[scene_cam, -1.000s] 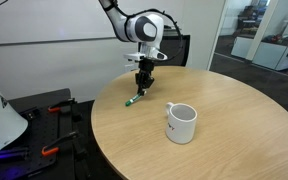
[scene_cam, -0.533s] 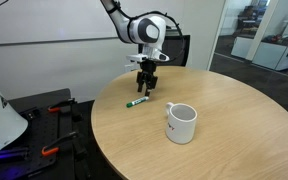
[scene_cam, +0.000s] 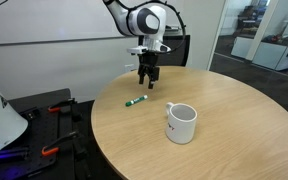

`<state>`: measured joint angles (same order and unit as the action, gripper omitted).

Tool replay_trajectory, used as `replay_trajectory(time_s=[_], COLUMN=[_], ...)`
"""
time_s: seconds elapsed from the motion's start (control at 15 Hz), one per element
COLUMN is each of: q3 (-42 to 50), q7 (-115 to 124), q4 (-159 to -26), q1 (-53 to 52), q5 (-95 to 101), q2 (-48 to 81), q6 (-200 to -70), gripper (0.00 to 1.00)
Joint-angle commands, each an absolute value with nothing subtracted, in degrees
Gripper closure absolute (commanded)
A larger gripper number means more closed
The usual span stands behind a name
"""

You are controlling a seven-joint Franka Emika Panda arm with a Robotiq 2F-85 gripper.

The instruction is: Pick up the marker from the cup and put it on the table

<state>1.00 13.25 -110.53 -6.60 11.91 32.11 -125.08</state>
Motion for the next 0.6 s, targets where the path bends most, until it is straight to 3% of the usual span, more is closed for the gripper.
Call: replay_trajectory(time_s=[0.0, 0.53], q3=[1.42, 0.29], q7=[15.63, 14.44], q4=[-116.47, -124.73], q1=[-7.46, -6.59], q5=[11.62, 10.78], q2=[25.22, 16.57], q6=[-126.85, -131.13], gripper=[0.00, 0.00])
